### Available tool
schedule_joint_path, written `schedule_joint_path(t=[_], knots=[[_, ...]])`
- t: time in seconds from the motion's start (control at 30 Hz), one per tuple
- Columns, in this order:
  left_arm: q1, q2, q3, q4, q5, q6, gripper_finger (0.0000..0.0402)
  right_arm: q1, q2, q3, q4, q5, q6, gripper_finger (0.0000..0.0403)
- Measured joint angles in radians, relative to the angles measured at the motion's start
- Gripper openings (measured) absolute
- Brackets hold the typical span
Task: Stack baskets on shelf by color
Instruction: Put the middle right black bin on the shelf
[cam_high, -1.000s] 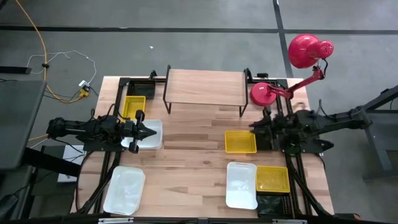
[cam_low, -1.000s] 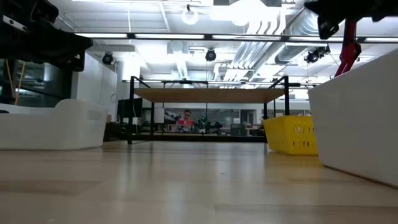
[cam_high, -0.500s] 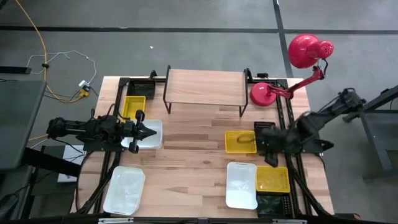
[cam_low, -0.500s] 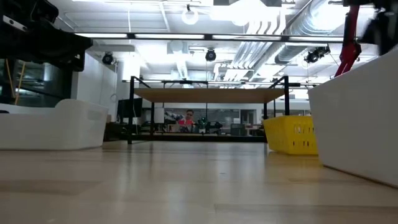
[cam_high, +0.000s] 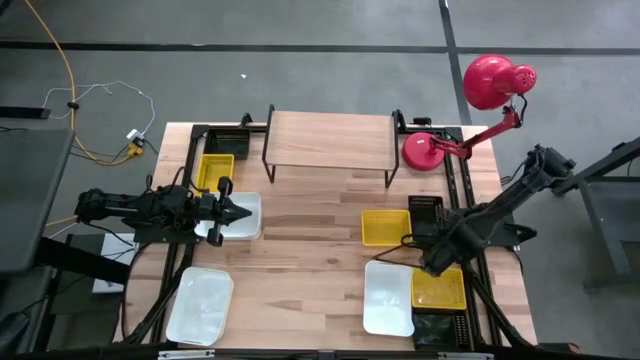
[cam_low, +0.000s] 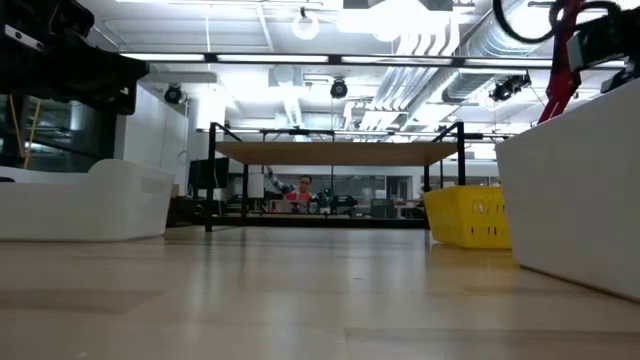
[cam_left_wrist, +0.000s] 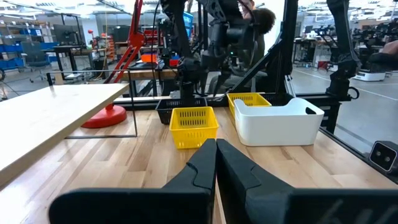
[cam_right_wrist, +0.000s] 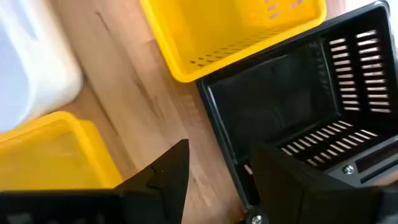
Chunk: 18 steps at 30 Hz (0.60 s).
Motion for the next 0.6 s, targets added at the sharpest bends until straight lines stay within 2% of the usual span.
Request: schedule_joint_path(t=[0.33, 0.6], knots=[[0.000, 0.000, 0.000, 0.000, 0.000, 0.000, 0.0000, -0.003, 0.093, -0.001, 0.009, 0.010, -0.026, 0.0189], [0.000, 0.000, 0.000, 0.000, 0.000, 0.000, 0.0000, -0.003, 0.151, -0.001, 0.038, 0.014, -0.056, 0.0193]])
